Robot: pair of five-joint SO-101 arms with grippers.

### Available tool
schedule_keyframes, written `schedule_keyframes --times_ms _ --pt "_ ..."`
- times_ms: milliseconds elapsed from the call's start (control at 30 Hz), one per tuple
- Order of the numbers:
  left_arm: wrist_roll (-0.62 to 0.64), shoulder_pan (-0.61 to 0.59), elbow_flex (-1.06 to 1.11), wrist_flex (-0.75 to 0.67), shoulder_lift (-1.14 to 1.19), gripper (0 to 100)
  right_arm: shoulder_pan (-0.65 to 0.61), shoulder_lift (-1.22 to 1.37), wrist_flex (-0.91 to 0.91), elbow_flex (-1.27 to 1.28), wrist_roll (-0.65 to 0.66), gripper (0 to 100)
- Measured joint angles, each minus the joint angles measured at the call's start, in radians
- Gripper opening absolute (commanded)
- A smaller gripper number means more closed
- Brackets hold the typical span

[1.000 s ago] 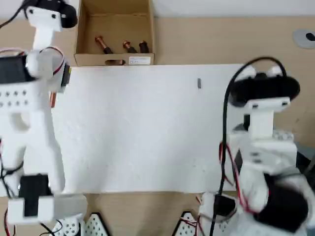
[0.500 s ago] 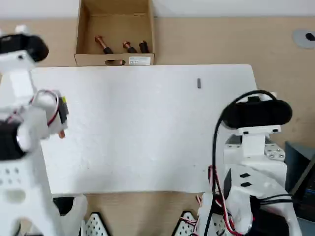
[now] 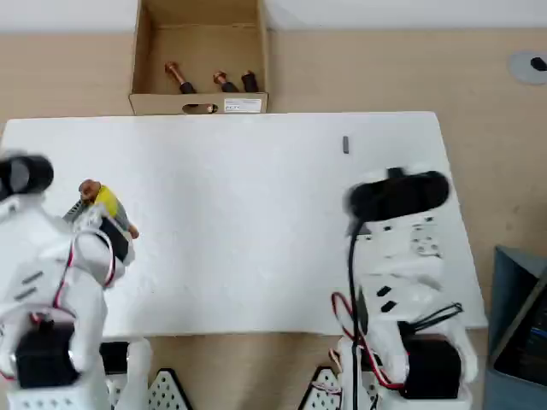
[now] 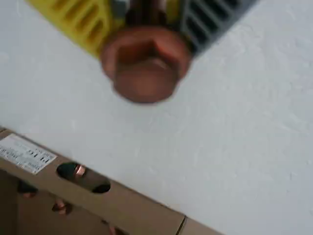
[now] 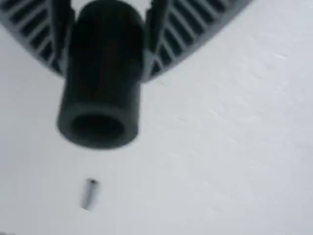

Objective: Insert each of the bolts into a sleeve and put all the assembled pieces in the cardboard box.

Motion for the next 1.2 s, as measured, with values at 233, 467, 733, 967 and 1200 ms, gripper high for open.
schedule_keyframes --times_ms 233,467,733,967,1200 --pt "0.017 0.0 0.242 -0.084 -0.333 0 -0.167 -0.101 -0.13 0.152 0.0 0.9" --pt "0.203 0.015 0.25 -0.092 -0.338 0 -0.344 -0.187 -0.183 0.269 0.0 0.9" --pt "0.347 0.204 0.25 -0.129 -0.338 0 -0.519 -0.267 -0.192 0.365 0.0 0.9" --pt "0.35 0.339 0.25 -0.275 -0.338 0 -0.654 -0.267 -0.193 0.384 0.034 0.9" --pt "0.35 0.471 0.25 -0.285 -0.338 0 -0.68 -0.267 -0.193 0.393 0.104 0.9"
